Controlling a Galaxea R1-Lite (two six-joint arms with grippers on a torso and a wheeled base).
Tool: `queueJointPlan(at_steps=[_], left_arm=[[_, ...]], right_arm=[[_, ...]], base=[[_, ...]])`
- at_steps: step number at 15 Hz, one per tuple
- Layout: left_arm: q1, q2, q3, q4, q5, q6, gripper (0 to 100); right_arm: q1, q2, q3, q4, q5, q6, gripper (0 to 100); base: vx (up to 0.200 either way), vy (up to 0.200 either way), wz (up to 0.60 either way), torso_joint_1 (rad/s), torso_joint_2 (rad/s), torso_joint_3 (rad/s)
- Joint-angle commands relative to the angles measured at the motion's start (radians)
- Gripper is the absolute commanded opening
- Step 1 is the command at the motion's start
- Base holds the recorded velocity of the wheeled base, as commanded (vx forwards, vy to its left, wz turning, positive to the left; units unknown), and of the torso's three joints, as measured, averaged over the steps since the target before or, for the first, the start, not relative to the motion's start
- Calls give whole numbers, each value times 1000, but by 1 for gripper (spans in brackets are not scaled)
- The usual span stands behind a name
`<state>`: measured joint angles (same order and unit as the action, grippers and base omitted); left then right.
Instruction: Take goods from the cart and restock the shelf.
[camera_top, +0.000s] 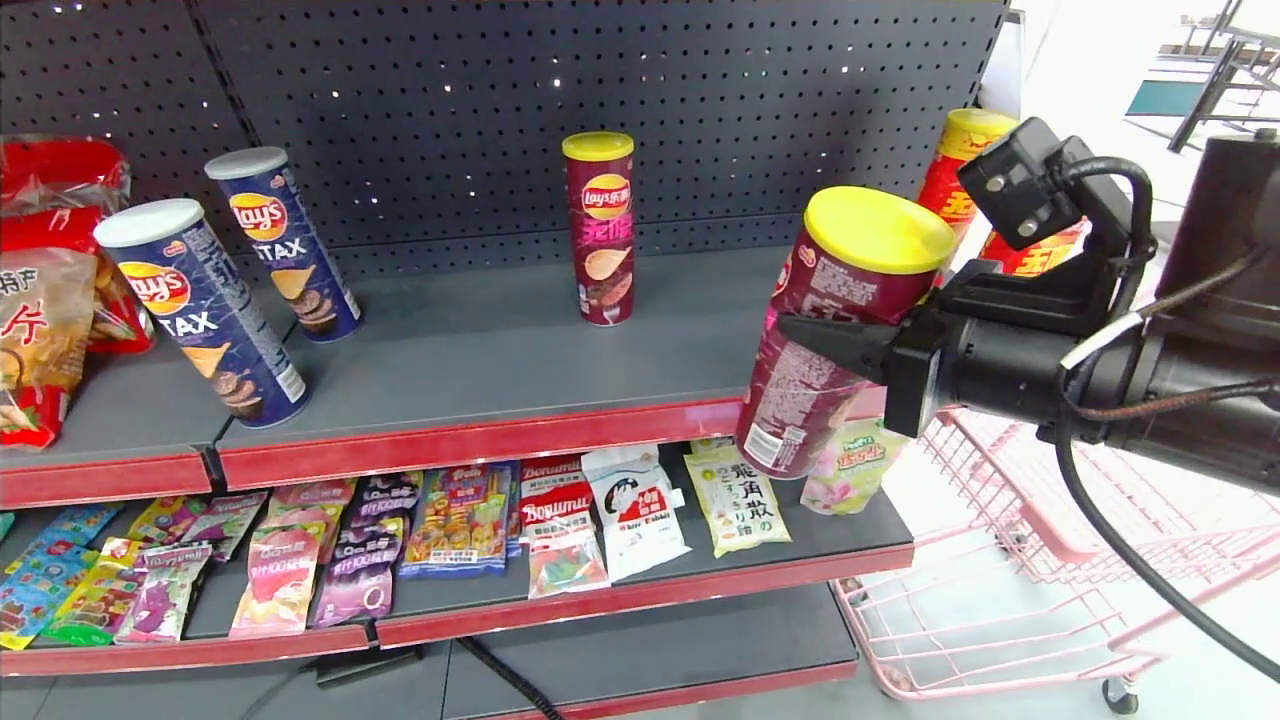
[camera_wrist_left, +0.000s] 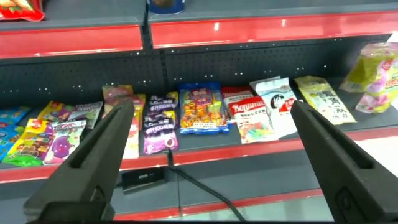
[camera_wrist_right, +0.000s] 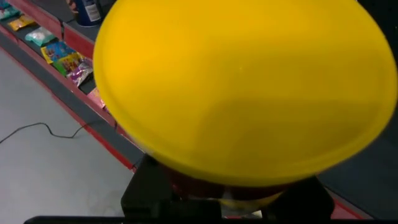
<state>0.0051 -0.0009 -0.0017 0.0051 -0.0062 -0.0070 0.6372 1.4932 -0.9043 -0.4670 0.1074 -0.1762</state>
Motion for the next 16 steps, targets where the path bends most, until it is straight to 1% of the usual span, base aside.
queueJointPlan(at_steps=[1, 2, 7, 8, 11, 12, 13, 14, 16], left_arm=[[-1, 1, 0, 1, 0, -1, 100], [-1, 1, 0, 1, 0, -1, 100], [-1, 1, 0, 1, 0, -1, 100], [-1, 1, 0, -1, 0, -1, 100], [-1, 1, 0, -1, 0, -1, 100], [-1, 1, -1, -1, 0, 1, 100], [-1, 1, -1, -1, 0, 1, 100], [-1, 1, 0, 1, 0, 1, 100], [-1, 1, 0, -1, 0, 1, 100]], right_arm=[[1, 7, -1, -1, -3, 0, 0], [1, 9, -1, -1, -3, 0, 0], [-4, -5, 21, -7, -8, 0, 0], [-5, -30, 39, -7, -29, 4, 0], [-4, -94, 76, -4, -40, 40, 0], [-2, -128, 104, -1, -92, 46, 0], [6, -137, 120, -5, -170, 44, 0], [7, -137, 122, -10, -204, 47, 0], [-10, -137, 119, -10, -196, 44, 0]], base=[[0, 0, 600, 7, 7, -2], [0, 0, 600, 2, -2, 7], [0, 0, 0, 0, 0, 0], [0, 0, 0, 0, 0, 0], [0, 0, 0, 0, 0, 0], [200, 0, 0, -2, 7, -2], [200, 0, 0, -7, 2, 7], [200, 0, 0, -17, -2, 7], [200, 0, 0, -7, 7, 7]])
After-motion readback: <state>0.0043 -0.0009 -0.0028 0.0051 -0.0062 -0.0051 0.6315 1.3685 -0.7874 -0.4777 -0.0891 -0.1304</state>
